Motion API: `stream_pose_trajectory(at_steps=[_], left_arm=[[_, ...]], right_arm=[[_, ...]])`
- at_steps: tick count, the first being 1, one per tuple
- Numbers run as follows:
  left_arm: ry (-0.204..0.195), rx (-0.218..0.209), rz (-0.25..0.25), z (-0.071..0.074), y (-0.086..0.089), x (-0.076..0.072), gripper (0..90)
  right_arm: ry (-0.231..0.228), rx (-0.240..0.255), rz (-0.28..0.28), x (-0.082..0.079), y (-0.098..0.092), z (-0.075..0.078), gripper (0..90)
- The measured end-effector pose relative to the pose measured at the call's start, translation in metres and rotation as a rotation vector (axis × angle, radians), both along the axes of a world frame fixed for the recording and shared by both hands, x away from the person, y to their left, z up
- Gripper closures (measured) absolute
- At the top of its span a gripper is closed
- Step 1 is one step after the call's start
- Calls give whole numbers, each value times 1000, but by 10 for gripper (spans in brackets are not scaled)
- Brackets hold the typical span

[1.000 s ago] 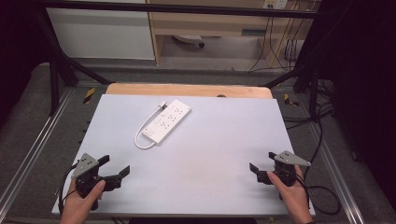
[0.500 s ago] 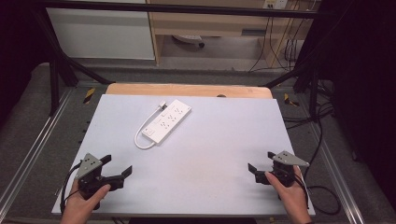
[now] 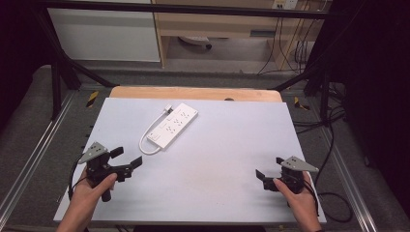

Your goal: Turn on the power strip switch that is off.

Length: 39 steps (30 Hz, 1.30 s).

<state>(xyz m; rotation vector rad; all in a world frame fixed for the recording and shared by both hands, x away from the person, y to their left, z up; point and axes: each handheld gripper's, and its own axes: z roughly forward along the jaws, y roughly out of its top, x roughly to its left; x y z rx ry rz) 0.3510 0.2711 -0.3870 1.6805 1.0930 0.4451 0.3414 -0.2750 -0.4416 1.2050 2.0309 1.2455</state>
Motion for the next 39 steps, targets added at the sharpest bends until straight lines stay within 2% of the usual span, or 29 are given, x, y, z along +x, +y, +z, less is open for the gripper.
stream_pose_trajectory(at_steps=[2, 4, 5, 8, 14, 21, 27, 39], left_arm=[[6, -4, 4, 3, -1, 9, 94], [16, -40, 8, 6, -2, 16, 96], [14, -41, 10, 8, -3, 19, 96], [-4, 3, 10, 15, -8, 28, 95], [-23, 55, 2, 27, -19, 42, 93], [-21, 70, -1, 31, -30, 57, 93], [-28, 63, 1, 35, -35, 64, 93], [-30, 82, 0, 36, -42, 78, 92]], right_arm=[[-1, -1, 4, 0, 1, 0, 44], [-4, -1, 7, -1, 2, 0, 41], [-5, -1, 8, -1, 2, 0, 41], [-3, -1, 5, 0, 3, 0, 40], [-4, 9, -4, -1, 2, 1, 41], [-3, 7, -9, -1, 1, 1, 42], [0, 12, -5, 0, 1, 2, 40], [0, 7, -5, 0, 1, 2, 40]])
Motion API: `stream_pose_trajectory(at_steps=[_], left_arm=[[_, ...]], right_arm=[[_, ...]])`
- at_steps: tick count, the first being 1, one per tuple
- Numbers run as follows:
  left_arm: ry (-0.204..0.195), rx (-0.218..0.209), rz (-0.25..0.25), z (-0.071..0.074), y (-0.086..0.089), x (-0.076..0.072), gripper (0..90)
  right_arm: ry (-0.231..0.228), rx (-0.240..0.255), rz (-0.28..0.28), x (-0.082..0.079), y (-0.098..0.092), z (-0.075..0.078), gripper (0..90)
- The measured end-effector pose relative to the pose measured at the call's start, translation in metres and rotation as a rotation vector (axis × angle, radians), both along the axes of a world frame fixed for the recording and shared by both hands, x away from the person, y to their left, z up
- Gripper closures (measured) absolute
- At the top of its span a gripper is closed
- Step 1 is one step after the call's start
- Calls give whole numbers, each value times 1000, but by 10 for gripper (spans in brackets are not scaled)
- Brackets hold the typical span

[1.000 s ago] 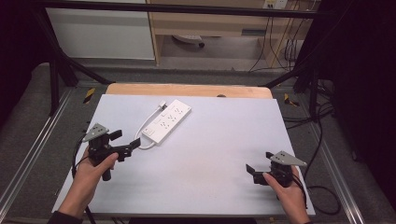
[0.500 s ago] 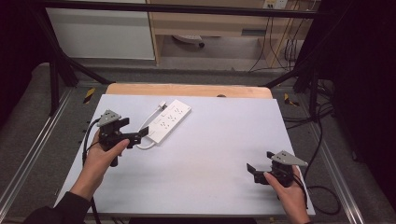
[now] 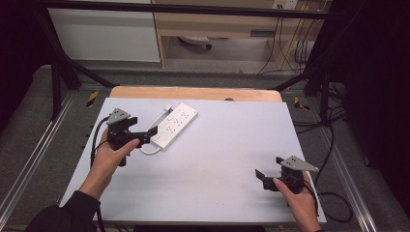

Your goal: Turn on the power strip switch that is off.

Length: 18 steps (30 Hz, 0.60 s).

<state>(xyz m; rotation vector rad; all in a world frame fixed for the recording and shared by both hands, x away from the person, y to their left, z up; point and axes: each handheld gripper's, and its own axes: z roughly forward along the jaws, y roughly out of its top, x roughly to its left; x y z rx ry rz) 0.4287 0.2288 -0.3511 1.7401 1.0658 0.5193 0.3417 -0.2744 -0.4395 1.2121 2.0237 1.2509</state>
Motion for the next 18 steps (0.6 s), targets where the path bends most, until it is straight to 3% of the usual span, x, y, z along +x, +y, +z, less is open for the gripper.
stream_pose_trajectory(at_steps=[18], left_arm=[[-8, 32, 13, -5, -19, 29, 96]], right_arm=[[-2, -10, -3, -1, 1, 1, 41]])
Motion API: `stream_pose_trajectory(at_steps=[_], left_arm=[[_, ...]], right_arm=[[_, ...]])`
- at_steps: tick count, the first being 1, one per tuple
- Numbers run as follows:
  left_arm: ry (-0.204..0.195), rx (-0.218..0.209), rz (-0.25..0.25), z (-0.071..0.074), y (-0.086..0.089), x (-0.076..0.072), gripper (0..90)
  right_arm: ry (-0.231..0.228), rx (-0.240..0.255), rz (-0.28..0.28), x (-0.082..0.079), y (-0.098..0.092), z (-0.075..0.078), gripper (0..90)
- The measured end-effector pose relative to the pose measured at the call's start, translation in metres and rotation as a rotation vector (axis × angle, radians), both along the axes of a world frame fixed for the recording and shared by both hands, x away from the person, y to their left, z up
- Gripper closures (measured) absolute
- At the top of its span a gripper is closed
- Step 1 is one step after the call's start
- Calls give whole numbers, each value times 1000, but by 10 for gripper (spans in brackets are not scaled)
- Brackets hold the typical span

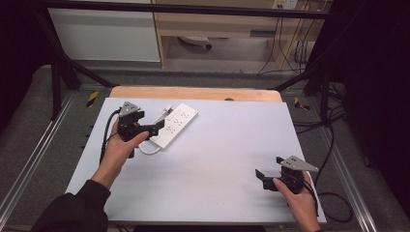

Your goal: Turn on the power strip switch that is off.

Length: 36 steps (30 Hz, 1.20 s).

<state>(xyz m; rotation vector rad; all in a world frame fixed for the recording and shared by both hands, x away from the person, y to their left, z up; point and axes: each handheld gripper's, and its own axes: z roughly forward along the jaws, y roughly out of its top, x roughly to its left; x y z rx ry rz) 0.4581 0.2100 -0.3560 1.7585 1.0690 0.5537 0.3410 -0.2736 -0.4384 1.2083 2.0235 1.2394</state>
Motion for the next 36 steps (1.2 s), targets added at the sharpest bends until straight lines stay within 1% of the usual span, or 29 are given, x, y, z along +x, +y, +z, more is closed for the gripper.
stream_pose_trajectory(at_steps=[10, 12, 14, 15, 16, 17, 23, 27, 33, 36], left_arm=[[9, 25, 15, -5, -6, 15, 113], [5, 18, 20, -5, -7, 17, 113], [-5, 21, 24, -5, -8, 19, 114], [-9, 30, 25, -5, -8, 20, 114], [-9, 30, 25, -5, -8, 20, 115], [-13, 41, 31, -6, -9, 22, 117], [-15, 31, 37, -8, -11, 26, 121], [-6, 26, 49, -11, -10, 32, 123], [-2, 32, 64, -15, -10, 36, 124], [1, 40, 70, -18, -10, 38, 126]], right_arm=[[-5, 0, -2, -1, 1, 1, 41], [-5, -3, -1, -1, 1, 1, 40], [-5, -3, 0, -1, 1, 1, 40], [-6, -3, -1, -1, 1, 1, 41], [-9, -7, -1, -2, 1, 1, 41], [-11, -8, -2, -2, 1, 2, 41], [-10, -2, -7, -3, 0, 2, 40], [-12, -3, -6, -2, 0, 3, 40], [-10, -2, -6, -2, 0, 3, 40], [-16, -5, -3, -2, 0, 3, 39]])
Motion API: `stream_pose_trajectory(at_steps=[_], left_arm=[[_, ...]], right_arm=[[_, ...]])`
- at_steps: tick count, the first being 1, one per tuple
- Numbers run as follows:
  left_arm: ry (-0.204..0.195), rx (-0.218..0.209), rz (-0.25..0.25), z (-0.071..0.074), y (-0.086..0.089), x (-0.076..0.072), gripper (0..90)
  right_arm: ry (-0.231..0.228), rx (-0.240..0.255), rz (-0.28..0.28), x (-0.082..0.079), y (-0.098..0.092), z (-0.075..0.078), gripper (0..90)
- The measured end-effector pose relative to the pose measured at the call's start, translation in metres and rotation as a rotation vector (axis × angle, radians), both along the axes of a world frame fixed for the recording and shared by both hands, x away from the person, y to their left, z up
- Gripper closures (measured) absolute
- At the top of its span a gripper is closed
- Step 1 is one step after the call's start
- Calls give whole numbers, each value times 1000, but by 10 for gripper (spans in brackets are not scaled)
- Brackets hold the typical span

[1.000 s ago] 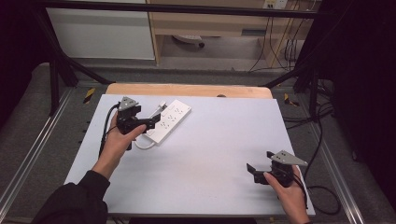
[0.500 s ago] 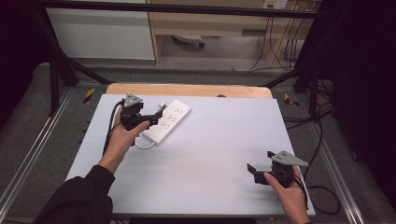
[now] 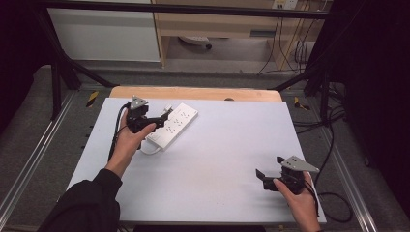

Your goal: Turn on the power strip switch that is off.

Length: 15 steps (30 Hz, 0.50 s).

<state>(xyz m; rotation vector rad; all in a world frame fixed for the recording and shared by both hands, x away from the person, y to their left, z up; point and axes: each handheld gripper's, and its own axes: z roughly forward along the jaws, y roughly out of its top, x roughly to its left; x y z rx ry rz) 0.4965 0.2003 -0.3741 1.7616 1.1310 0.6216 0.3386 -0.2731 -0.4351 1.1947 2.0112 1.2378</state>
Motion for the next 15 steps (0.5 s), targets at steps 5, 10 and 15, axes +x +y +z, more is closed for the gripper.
stream_pose_trajectory(at_steps=[5, 10, 15], left_arm=[[-2, 5, 12, -4, 1, 4, 131], [2, 15, 25, -7, 3, 7, 132], [4, 5, 29, -11, 3, 11, 137]], right_arm=[[-2, 0, -1, -1, 0, 0, 39], [3, -8, -3, -1, -1, 0, 39], [7, -2, -3, -2, -2, 0, 39]])
